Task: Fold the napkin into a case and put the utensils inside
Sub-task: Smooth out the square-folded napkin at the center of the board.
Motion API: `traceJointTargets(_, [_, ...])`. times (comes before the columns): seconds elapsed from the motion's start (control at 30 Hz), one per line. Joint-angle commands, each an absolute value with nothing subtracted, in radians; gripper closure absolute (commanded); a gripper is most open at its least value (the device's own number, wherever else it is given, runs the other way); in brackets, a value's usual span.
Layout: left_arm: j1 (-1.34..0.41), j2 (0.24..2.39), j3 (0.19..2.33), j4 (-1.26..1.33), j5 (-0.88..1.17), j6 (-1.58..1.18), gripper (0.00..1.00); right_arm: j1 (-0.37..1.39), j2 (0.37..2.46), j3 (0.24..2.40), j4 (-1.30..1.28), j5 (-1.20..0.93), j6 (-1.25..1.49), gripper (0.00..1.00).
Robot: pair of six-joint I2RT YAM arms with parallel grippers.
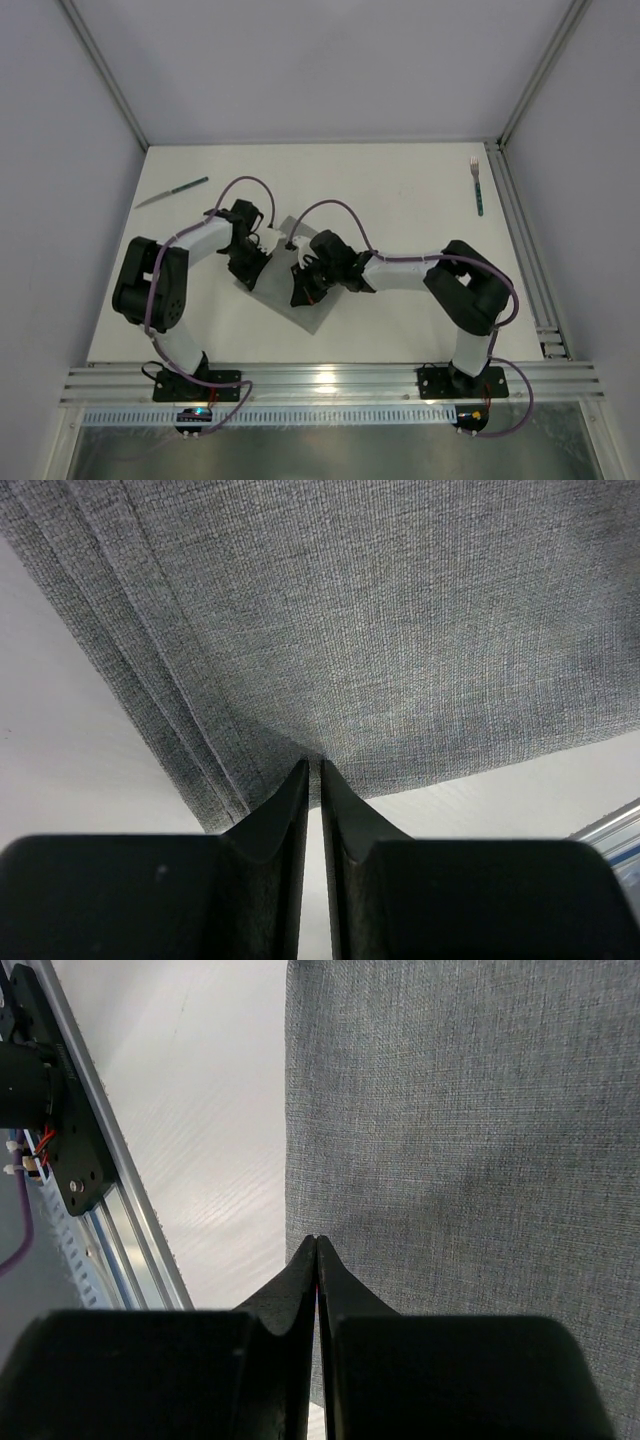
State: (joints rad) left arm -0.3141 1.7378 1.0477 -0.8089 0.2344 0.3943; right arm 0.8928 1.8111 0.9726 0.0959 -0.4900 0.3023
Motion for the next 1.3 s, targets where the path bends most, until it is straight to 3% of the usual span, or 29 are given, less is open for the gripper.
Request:
traceJointTargets(0.0, [-0.311, 1.766, 0.988, -0.727, 0.181, 0.4, 0.88, 0.905, 1.801, 1.04, 0.127, -0.514, 0.298, 0.97])
traceJointTargets(0.33, [-0.311, 1.759, 0.976, -0.724, 0.225, 0.387, 0.89, 0.931, 1.937, 1.184, 0.14, -0.497, 0.295, 0.97])
traceJointTargets(0.67, [-0.308, 1.77, 0.991, -0.721, 0.221, 0.385, 0.89, 0.962, 2.002, 1.077, 0.163, -0.454, 0.252, 0.97])
traceJointTargets(0.93, [-0.285, 1.792, 0.999, -0.718, 0.244, 0.376, 0.9, 1.026, 1.876, 0.945, 0.126, -0.37, 0.176, 0.97])
traceJointTargets(1.27, [-0.284, 1.798, 1.009, -0.723, 0.247, 0.379, 0.89, 1.068, 1.787, 0.946, 0.049, -0.249, 0.12, 0.97])
